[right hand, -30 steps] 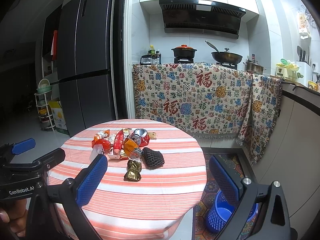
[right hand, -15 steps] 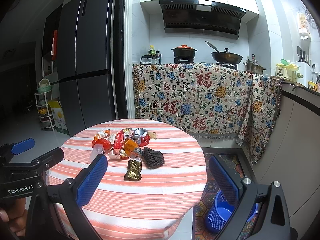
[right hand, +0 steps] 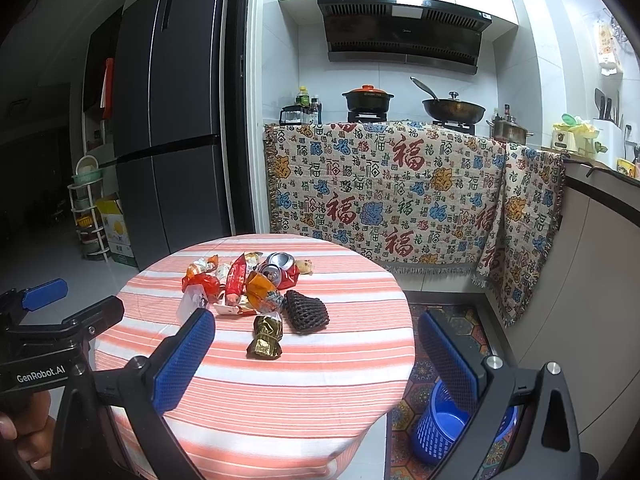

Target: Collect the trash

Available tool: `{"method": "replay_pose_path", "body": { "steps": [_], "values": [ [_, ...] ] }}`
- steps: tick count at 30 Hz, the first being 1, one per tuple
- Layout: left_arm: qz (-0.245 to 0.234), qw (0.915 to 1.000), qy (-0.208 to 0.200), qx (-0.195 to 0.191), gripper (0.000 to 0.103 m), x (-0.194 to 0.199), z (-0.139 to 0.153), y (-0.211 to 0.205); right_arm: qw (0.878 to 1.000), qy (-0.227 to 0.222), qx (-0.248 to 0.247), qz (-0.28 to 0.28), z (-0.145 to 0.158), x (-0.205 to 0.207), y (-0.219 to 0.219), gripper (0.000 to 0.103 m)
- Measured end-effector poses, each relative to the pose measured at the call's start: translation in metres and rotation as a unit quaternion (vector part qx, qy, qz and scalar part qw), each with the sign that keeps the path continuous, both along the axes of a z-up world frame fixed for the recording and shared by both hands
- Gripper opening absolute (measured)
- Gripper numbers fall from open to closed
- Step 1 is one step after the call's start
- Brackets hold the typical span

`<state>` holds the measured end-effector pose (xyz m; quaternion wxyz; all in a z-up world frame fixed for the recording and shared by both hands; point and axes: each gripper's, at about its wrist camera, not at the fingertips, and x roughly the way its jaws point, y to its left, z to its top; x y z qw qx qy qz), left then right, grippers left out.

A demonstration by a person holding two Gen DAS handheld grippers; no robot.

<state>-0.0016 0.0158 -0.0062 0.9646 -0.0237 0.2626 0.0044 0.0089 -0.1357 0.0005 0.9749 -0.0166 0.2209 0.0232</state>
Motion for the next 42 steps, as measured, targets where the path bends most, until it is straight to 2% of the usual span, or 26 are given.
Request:
{"method": "replay_pose_path", "body": {
  "steps": [11, 23, 30, 35, 42],
  "values": [
    [0.011, 0.9999, 0.012, 0.001, 0.103, 0.007, -0.008, 0.009, 1.000, 0.008, -0.004, 0.003, -0.011, 0.005, 0.004, 0.103],
    [0.019, 0.9986, 0.050, -0.002, 0.103, 0.032, -0.041, 0.015, 0.999, 0.032, 0.000, 0.002, -0.040, 0.024, 0.004, 0.103],
    [0.014, 0.9953, 0.091, -0.029, 0.103, 0.064, -0.089, 0.029, 0.997, 0.081, 0.003, 0.001, -0.089, 0.051, 0.005, 0.103],
    [0.018, 0.9922, 0.116, -0.043, 0.103, 0.095, -0.118, 0.040, 0.993, 0.118, 0.004, 0.024, -0.123, 0.071, 0.014, 0.103],
    [0.029, 0.9922, 0.114, -0.039, 0.103, 0.143, -0.118, 0.046, 0.985, 0.168, 0.019, 0.030, -0.161, 0.100, 0.018, 0.103]
  ]
}}
